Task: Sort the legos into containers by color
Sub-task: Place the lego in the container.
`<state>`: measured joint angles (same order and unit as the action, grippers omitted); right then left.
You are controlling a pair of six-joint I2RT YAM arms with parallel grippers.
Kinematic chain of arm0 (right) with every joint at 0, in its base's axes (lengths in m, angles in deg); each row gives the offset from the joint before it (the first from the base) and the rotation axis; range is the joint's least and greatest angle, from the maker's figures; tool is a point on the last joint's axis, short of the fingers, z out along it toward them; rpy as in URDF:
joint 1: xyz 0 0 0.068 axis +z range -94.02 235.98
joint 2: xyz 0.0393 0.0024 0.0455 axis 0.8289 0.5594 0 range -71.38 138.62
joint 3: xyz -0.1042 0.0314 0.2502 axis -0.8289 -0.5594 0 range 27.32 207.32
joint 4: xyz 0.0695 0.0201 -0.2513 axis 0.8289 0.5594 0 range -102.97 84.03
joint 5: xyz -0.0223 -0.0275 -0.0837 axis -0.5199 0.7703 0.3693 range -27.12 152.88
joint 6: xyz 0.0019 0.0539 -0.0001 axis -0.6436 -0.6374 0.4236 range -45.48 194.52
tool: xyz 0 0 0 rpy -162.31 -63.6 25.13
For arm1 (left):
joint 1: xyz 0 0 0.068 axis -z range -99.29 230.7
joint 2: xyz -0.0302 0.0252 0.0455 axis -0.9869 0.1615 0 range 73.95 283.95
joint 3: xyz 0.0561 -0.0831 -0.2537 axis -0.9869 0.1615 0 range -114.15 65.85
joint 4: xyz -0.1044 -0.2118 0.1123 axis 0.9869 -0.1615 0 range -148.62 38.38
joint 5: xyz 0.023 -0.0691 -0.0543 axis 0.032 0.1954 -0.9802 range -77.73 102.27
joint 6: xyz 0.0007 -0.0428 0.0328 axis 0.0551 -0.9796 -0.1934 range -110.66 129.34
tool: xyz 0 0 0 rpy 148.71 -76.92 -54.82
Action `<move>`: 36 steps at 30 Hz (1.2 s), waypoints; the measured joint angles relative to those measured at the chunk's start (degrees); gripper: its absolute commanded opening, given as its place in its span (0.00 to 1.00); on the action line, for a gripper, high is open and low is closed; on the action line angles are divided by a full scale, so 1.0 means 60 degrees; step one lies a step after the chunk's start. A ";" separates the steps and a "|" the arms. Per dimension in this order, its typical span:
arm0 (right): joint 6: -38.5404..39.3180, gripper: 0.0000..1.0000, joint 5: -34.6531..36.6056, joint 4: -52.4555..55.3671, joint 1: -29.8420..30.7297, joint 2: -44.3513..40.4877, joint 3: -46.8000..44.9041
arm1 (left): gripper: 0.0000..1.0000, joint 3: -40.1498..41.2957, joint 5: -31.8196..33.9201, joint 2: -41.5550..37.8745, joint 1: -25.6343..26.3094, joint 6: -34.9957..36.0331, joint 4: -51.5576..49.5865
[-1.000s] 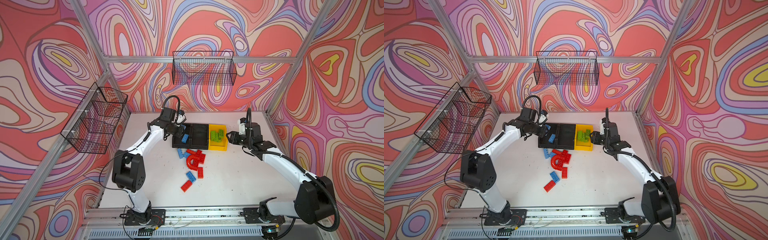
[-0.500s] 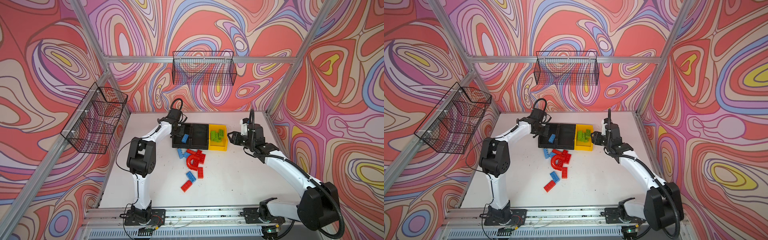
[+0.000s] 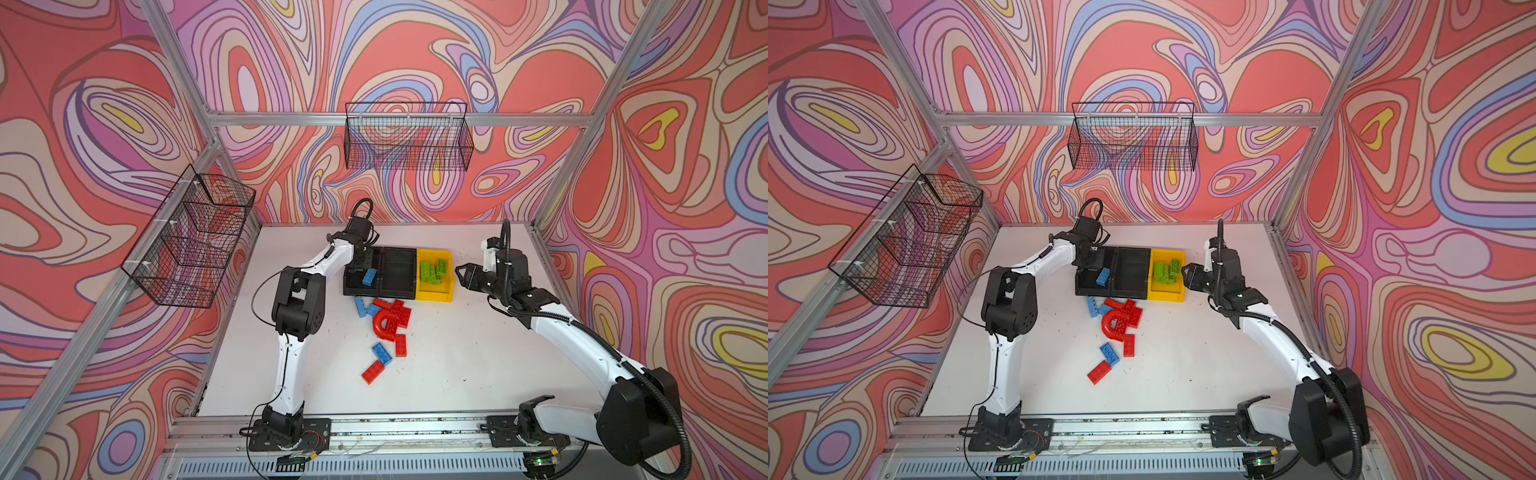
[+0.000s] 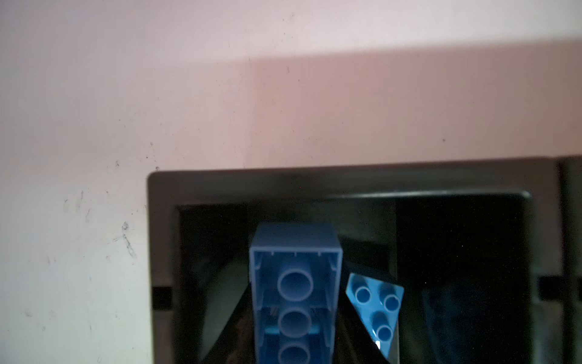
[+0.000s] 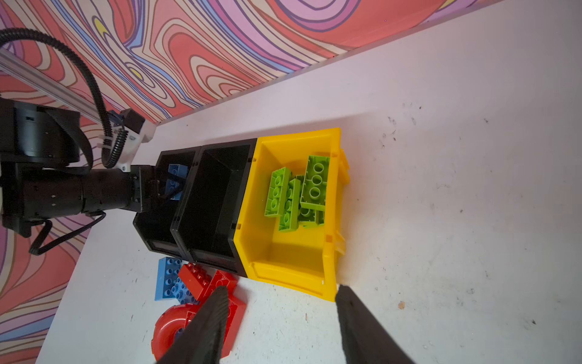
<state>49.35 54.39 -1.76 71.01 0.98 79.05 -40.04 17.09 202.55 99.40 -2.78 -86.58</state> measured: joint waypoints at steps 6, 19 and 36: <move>-0.0004 0.59 0.0018 0.0000 0.0000 -0.0029 -0.0026 | 0.41 -0.0401 0.0029 0.0284 0.0004 -0.0022 -0.0284; -0.0069 0.59 0.0022 0.0033 0.0000 -0.0040 -0.0062 | 0.52 -0.0076 -0.0044 0.0157 0.0066 -0.0015 -0.0361; 0.0047 0.59 -0.0066 -0.0084 0.0000 0.0270 -0.0084 | 0.53 0.5319 -0.0565 -0.5778 0.0867 -0.1894 -0.0117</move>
<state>49.63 54.00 -2.27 71.01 2.60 78.55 -8.13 13.70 167.88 104.61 -14.14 -87.28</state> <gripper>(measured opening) 0.591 0.528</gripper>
